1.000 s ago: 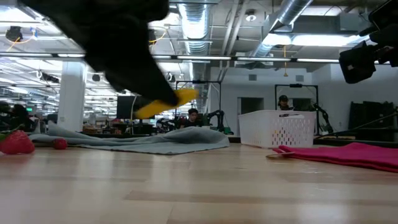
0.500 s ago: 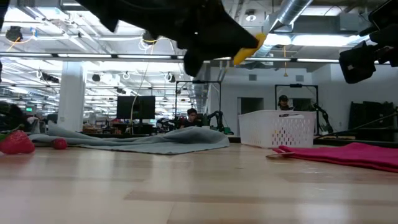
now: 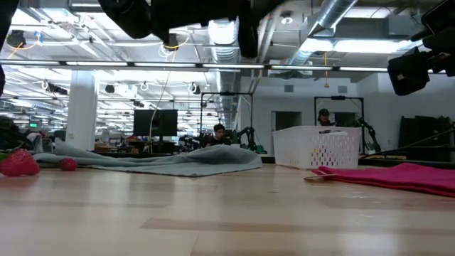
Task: Pick and placing Produce into tupperware
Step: Put the yellow corn into the white bin
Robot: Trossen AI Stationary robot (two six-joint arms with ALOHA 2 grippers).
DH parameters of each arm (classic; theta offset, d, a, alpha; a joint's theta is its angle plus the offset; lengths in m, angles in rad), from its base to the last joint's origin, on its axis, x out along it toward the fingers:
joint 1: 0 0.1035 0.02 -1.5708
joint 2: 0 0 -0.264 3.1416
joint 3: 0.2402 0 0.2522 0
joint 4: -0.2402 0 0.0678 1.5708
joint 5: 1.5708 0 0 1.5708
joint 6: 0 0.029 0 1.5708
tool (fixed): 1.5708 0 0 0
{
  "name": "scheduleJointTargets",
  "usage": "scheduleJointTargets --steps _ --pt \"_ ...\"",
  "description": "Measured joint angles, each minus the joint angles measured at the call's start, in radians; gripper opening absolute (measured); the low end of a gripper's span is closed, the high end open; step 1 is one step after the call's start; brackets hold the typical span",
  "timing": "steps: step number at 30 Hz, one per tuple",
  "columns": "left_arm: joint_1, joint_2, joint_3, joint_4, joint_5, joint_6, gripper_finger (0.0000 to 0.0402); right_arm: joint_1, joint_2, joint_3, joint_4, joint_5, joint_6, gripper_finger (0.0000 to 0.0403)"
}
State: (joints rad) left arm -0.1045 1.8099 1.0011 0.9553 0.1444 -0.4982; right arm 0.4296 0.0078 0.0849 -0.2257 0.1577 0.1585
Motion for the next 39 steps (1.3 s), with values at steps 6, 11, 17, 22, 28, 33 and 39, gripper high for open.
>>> scheduleJointTargets --steps 6,11,17,22,28,33,39 --pt "-0.013 -0.001 0.000 0.037 -0.123 -0.140 0.0043 0.000 0.000 0.000 0.000 0.000 0.000 0.0254" --pt "-0.001 0.000 0.000 -0.029 -0.134 -0.060 0.0043 0.000 0.000 0.000 0.000 0.000 0.000 0.0254" --pt "-0.003 0.000 0.000 -0.136 -0.152 0.256 0.0043 0.000 0.000 0.000 0.000 0.000 0.000 0.0254" --pt "-0.005 0.000 0.000 -0.231 -0.233 0.519 0.0043 0.000 0.000 0.000 0.000 0.000 0.000 0.0254" --pt "0.006 0.000 0.000 -0.248 -0.361 0.577 0.0043 0.000 0.000 0.000 0.000 0.000 0.000 0.0254" --pt "0.093 0.000 0.044 -0.332 -0.367 0.426 0.0043 0.000 0.000 0.000 0.000 0.000 0.000 0.0254" --pt "0.243 0.002 0.219 -0.673 -0.253 0.300 0.0043 0.000 0.000 0.000 0.000 0.000 0.000 0.0254"
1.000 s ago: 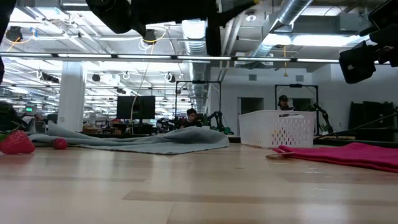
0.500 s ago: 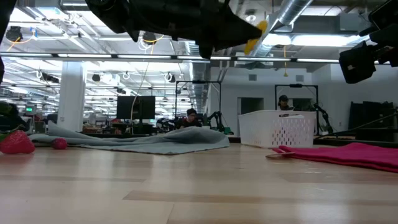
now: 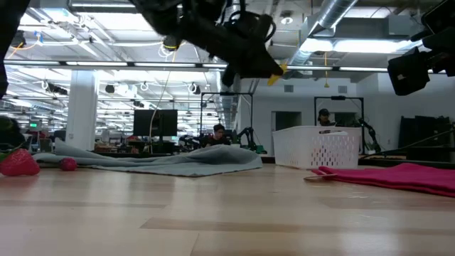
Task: Pick and placing Produce into tupperware
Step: Put the yellow corn into the white bin, then put the red strawberry into the white bin
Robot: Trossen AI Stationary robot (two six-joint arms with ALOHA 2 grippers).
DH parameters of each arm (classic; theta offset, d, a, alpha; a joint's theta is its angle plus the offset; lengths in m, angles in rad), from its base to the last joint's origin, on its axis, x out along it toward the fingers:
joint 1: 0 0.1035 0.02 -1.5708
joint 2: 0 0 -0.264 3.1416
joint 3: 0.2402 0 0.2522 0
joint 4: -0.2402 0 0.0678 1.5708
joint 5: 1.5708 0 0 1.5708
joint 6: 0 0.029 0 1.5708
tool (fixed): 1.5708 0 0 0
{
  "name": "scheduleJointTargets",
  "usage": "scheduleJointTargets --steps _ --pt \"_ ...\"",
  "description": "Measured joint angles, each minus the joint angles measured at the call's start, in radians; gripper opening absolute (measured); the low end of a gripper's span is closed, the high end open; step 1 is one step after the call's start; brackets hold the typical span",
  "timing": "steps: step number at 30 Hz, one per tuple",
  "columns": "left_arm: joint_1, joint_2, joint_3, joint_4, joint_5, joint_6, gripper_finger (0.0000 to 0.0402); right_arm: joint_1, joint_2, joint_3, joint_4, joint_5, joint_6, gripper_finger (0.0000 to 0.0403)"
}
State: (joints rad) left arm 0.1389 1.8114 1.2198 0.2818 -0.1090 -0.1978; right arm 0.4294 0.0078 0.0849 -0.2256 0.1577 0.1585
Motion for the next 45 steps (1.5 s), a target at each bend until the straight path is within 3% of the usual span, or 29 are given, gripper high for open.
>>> scheduleJointTargets --steps 4,7,10,13,20,28,33,39,45 --pt "0.070 0.001 0.142 -0.184 0.091 -0.054 0.0043 0.000 0.000 0.000 0.000 0.000 0.000 0.0254" --pt "0.117 0.023 0.238 -0.232 0.181 -0.089 0.0043 0.000 0.000 0.000 0.000 0.000 0.000 0.0254" --pt "0.157 0.086 0.325 -0.246 0.302 -0.140 0.0043 0.000 0.000 0.000 0.000 0.000 0.000 0.0254" --pt "0.181 0.168 0.424 -0.312 0.344 -0.174 0.0043 0.000 0.000 0.000 0.000 0.000 0.000 0.0254" --pt "0.201 0.380 0.694 -0.568 0.356 -0.193 0.0052 0.000 0.000 0.000 0.000 0.000 0.000 0.0254" --pt "0.198 0.535 0.877 -0.646 0.370 -0.201 0.0119 0.000 0.000 0.000 0.000 0.000 0.000 0.0254" --pt "0.202 0.544 0.922 -0.724 0.348 -0.179 0.0170 0.000 0.000 0.000 0.000 0.000 0.000 0.0254" --pt "0.170 0.474 0.962 -0.968 0.346 -0.036 0.0177 0.000 0.000 0.000 0.000 0.000 0.000 0.0254" --pt "0.088 0.388 0.954 -1.063 0.137 0.023 0.0160 0.000 0.000 0.000 0.000 0.000 0.000 0.0254"
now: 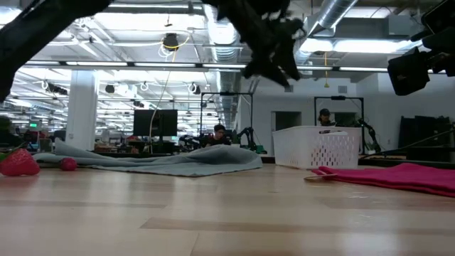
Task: Pick and placing Produce into tupperware
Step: Put the red strawberry into the white bin
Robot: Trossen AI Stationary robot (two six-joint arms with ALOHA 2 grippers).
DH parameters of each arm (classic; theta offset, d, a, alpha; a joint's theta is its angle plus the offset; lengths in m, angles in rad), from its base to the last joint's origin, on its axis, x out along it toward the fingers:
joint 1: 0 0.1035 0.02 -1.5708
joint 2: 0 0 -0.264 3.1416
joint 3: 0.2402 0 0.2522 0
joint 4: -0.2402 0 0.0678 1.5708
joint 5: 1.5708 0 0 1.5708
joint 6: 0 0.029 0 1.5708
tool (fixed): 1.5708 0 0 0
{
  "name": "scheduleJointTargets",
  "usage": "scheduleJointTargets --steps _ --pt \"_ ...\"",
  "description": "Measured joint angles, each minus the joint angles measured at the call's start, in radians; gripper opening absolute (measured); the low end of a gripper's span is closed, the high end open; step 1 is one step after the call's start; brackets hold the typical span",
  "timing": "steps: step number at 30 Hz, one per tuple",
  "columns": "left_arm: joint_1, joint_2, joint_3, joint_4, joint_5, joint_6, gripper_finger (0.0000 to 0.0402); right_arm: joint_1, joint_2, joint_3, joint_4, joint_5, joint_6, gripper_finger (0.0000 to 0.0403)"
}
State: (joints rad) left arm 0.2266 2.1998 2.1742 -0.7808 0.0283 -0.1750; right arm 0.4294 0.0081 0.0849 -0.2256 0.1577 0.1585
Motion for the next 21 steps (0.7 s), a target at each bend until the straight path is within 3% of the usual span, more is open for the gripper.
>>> scheduleJointTargets --steps 12,21 --pt "-0.163 -0.201 -0.001 -0.036 -0.004 0.138 0.0138 0.000 0.000 0.000 0.000 0.000 0.000 0.0254" --pt "-0.261 -0.327 -0.001 -0.101 0.151 0.218 0.0138 0.000 0.000 0.000 0.000 0.000 0.000 0.0254"
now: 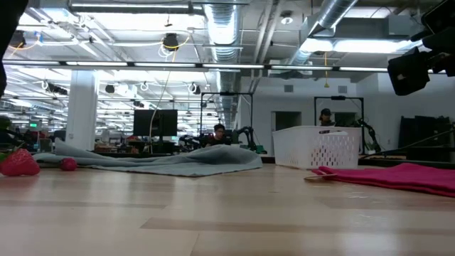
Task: Pick and placing Produce into tupperware
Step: Put the red strawberry into the white bin
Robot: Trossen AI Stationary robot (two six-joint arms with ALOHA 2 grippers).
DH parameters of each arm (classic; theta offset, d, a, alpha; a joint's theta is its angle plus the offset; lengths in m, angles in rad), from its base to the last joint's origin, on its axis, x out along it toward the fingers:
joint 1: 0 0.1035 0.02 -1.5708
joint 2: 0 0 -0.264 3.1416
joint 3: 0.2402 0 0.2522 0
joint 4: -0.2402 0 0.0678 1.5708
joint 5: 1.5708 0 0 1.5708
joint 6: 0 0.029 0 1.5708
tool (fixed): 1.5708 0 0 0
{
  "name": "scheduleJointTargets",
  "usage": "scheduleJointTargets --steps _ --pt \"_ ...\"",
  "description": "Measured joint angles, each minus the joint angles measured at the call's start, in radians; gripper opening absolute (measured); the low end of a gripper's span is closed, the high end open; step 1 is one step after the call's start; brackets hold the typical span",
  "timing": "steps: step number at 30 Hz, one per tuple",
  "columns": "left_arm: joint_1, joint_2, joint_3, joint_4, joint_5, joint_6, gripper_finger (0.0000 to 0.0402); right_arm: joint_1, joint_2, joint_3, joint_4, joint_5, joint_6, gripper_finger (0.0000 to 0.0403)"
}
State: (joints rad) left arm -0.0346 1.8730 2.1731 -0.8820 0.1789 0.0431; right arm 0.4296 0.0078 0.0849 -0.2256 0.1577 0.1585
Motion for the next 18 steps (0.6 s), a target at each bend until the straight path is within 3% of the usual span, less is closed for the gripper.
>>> scheduleJointTargets --steps 13,18 --pt "-0.124 -0.162 -0.001 -0.058 -0.001 -0.007 0.0138 0.000 0.000 0.000 0.000 0.000 0.000 0.0254" --pt "-0.182 -0.276 -0.097 0.026 -0.001 -0.014 0.0138 0.000 0.000 0.000 0.000 0.000 0.000 0.0254"
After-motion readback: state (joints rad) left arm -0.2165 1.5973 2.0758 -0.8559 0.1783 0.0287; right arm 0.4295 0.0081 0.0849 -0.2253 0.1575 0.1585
